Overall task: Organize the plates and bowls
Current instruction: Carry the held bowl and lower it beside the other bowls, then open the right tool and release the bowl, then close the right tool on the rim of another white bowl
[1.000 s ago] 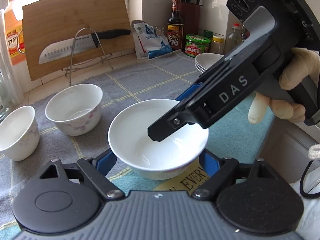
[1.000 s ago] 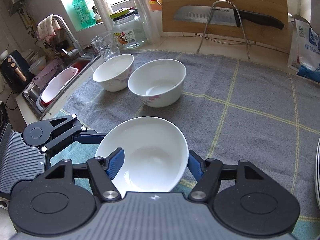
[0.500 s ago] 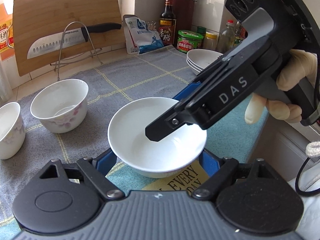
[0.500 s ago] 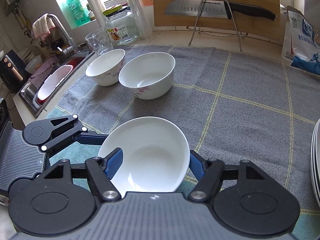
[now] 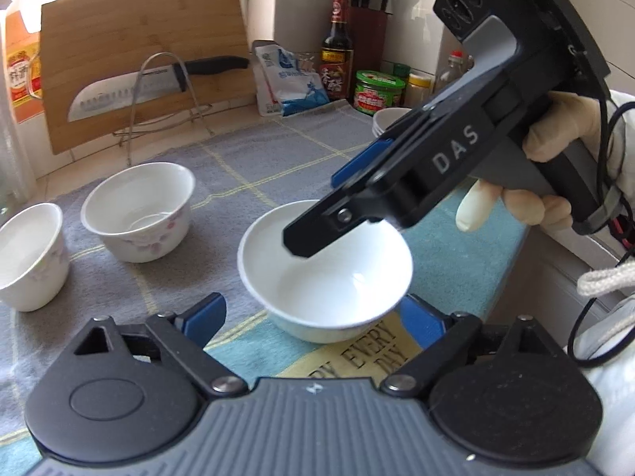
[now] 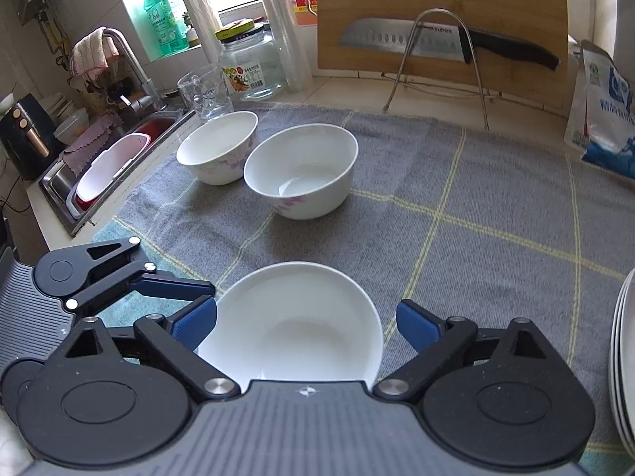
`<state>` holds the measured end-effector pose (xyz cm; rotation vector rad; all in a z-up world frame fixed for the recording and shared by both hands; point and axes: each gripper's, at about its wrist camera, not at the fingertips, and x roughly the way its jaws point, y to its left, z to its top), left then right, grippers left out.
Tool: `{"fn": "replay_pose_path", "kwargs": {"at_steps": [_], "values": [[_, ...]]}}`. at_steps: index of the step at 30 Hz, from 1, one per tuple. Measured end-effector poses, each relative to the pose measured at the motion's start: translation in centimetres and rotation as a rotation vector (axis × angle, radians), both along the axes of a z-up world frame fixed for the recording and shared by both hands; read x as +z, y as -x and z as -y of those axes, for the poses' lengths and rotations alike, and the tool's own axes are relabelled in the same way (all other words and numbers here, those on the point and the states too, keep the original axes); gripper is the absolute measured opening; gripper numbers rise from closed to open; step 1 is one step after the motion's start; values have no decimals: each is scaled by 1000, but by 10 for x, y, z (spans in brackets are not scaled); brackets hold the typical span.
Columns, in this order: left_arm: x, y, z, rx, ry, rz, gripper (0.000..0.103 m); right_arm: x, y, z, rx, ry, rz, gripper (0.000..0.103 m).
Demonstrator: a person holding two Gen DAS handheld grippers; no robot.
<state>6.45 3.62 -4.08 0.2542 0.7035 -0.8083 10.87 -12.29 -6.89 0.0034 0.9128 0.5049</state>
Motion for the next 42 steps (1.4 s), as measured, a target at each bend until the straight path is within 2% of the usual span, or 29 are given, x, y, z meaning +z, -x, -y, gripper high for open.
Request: {"fn": "replay_pose_path", "kwargs": {"at_steps": [9, 12, 16, 22, 30, 38, 42], "values": [[6, -15, -35, 169, -20, 41, 96, 14, -14, -17, 45, 49, 62, 103], [4, -22, -39, 213, -50, 74, 96, 15, -19, -23, 63, 65, 76, 103], [1, -31, -46, 255, -43, 87, 96, 16, -27, -27, 72, 87, 88, 103], [-10, -50, -43, 318, -82, 107, 96, 14, -40, -34, 76, 179, 120, 103], [-17, -76, -33, 342, -65, 103, 96, 14, -67, -41, 105, 219, 155, 103], [-22, -93, -20, 325, -78, 109, 95, 7, -96, -52, 162, 209, 132, 102], [-22, -98, -15, 322, -75, 118, 94, 3, -109, -56, 188, 189, 115, 97]]}}
